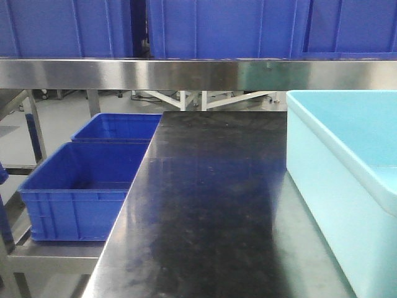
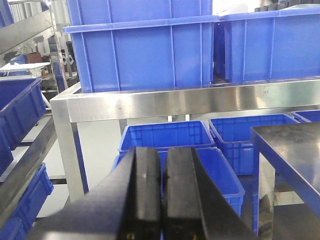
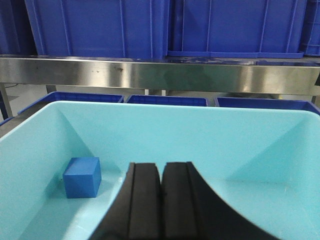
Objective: Pick red cube and place on left shelf
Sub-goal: 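Lower the right gripper into the light-blue bin above the red cube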
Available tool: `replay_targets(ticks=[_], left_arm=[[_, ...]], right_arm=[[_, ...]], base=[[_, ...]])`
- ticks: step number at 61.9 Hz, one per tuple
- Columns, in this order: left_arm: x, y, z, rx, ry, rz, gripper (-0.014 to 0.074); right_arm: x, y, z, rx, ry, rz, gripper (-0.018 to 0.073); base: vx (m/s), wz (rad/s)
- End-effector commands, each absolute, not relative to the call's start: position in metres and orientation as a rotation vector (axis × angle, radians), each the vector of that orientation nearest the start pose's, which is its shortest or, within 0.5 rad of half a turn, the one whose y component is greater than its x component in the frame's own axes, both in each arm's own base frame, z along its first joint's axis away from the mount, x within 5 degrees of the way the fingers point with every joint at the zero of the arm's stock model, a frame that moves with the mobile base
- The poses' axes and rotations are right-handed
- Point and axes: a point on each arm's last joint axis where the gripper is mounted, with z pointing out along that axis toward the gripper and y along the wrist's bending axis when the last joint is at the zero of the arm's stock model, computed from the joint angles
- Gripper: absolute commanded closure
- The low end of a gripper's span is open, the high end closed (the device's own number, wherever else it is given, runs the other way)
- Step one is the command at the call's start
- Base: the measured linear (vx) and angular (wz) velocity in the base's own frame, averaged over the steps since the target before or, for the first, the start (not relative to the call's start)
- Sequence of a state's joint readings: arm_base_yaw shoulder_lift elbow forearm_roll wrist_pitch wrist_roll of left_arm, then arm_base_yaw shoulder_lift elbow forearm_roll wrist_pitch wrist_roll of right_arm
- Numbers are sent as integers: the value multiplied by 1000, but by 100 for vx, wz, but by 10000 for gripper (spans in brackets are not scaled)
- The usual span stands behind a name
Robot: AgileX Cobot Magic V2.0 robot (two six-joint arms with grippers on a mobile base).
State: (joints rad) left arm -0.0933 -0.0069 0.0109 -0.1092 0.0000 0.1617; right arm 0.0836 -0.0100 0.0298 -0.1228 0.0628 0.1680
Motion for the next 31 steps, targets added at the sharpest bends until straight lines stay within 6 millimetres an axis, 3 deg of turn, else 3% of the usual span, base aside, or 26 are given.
replay_targets(ticks=[1,31], left_arm=[[57,-4,210,88,1430,-33,491],[57,-4,210,88,1430,-33,491]], right_arm=[[53,4,215,-35,1443,96,503],[53,4,215,-35,1443,96,503]], base=[[0,0],[0,0]])
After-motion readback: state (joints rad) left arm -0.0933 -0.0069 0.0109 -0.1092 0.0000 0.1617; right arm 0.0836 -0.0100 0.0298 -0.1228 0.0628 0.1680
